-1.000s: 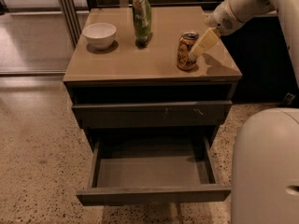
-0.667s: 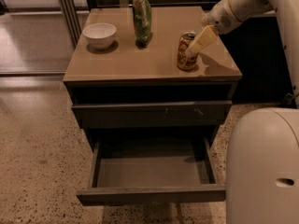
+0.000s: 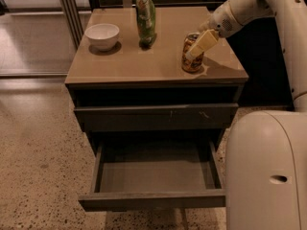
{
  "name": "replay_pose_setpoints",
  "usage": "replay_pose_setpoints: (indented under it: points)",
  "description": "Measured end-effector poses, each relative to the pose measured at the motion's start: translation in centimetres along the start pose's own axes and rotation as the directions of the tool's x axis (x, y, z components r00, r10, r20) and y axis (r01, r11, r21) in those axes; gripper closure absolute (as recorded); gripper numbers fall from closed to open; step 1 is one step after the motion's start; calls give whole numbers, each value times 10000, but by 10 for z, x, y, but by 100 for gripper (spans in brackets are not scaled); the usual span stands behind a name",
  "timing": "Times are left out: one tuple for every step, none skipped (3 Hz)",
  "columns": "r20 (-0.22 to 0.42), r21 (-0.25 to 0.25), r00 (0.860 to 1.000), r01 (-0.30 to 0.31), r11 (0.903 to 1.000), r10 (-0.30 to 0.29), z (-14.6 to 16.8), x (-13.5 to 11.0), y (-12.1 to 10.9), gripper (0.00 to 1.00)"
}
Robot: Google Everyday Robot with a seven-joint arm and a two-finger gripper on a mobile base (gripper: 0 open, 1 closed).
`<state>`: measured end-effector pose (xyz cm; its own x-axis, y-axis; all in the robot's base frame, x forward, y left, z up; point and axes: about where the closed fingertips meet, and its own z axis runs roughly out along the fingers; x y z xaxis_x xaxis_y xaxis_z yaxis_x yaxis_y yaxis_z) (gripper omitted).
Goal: Place orange can into middle drawer
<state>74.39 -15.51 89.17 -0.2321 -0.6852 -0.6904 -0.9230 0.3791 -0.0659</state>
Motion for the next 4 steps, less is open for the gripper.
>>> replay_pose_setpoints:
  points:
    - [-15, -6, 10000, 2, 10000, -2, 1, 1, 0, 41]
    - [-15, -6, 10000, 2, 10000, -2, 1, 1, 0, 64]
    - [-15, -6, 10000, 2, 10000, -2, 1, 0, 0, 87]
    - [224, -275, 9994, 284, 9992, -278, -6, -2, 11, 100]
